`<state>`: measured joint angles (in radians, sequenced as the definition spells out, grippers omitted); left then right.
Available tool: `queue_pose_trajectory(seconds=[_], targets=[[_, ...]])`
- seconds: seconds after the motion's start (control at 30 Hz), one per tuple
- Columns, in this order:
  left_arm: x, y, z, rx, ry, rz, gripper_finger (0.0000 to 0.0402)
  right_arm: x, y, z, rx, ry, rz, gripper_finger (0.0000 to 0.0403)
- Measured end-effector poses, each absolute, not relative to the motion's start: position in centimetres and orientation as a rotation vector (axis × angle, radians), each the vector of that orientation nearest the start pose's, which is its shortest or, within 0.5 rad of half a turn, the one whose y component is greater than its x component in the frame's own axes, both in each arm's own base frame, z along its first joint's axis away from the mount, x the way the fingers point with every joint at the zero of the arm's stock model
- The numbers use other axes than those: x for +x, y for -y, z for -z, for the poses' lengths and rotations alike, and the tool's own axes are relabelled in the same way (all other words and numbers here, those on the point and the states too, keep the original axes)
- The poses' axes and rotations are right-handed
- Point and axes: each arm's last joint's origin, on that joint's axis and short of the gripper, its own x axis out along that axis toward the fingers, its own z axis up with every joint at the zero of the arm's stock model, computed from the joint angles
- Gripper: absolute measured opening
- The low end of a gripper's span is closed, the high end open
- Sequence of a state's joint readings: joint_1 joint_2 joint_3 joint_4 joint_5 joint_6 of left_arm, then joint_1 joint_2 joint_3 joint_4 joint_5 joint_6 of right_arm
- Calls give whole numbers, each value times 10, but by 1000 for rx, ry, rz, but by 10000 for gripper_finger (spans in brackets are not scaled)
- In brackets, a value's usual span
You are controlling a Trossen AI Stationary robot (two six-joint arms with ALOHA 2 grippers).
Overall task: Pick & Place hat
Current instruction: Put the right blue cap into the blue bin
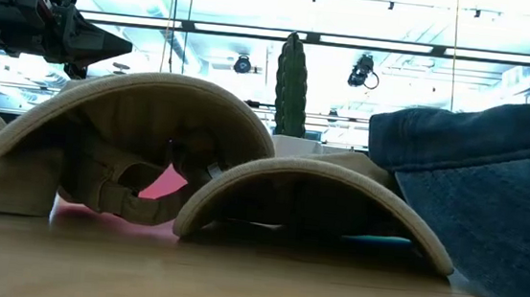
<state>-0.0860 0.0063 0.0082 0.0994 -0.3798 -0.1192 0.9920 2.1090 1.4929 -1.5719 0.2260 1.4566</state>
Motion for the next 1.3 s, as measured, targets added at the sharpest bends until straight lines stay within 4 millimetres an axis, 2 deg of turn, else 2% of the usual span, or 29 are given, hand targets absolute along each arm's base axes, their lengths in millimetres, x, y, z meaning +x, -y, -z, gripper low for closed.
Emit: queue_pose_trajectory(seconds=[0.17, 0.3, 0.73, 1.0, 1.17, 1.3], targets=[[96, -3, -175, -142, 116, -287, 5, 189, -275, -162, -220, -1496, 791, 4], [96, -2, -175, -142, 116, -287, 5, 190, -271, -177, -165, -1472, 777, 3], [96, -3, -175, -142, 116, -287, 5, 182, -242, -256, 56, -1252, 657, 2], [96, -3, -175, -142, 116, -287, 5, 170, -221, -294, 163, -1175, 590, 2], [96, -2, -175, -142, 116, -287, 5, 165, -207, -314, 133, -1036, 542, 2], [96, -3, -175, -142, 116, -287, 5, 164, -199, -325, 32, -870, 518, 2]])
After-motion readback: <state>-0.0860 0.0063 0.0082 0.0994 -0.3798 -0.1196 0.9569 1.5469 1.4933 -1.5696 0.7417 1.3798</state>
